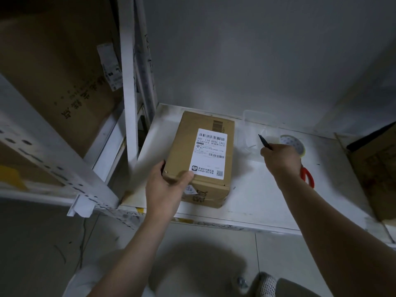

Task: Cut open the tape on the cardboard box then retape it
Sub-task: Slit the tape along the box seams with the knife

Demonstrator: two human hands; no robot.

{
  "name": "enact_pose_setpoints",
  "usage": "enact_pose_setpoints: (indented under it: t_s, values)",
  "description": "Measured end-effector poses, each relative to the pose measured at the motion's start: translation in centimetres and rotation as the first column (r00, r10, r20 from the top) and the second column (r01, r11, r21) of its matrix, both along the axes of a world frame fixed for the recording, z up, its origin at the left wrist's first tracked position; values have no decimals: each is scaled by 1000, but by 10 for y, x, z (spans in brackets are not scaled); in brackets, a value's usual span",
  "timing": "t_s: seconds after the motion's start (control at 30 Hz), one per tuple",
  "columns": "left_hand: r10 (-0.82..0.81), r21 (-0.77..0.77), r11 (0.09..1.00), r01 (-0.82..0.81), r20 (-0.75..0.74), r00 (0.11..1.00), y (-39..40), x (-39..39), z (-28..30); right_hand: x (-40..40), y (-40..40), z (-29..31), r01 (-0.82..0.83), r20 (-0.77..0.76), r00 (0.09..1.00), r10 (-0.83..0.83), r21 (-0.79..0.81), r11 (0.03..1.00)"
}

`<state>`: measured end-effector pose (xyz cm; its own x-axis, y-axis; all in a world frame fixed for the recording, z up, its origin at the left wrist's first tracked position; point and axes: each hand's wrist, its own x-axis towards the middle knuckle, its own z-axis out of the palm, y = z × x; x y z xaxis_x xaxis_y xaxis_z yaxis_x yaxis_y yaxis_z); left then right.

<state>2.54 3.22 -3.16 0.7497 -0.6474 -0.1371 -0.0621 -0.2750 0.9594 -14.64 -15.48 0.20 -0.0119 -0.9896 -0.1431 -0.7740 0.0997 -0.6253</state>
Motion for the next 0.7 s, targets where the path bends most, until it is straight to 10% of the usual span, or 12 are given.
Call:
enact_pose_setpoints:
  t_s: [0.2,0.7]
  values:
    - [13,4,1000,-13,-62,998,5,-4,2,17,42,15,-45,371,928,-13,147,988]
    - [-31,63,998,24,122,992,49,-29,-8,33,85,17,-124,362,927,103,36,992]
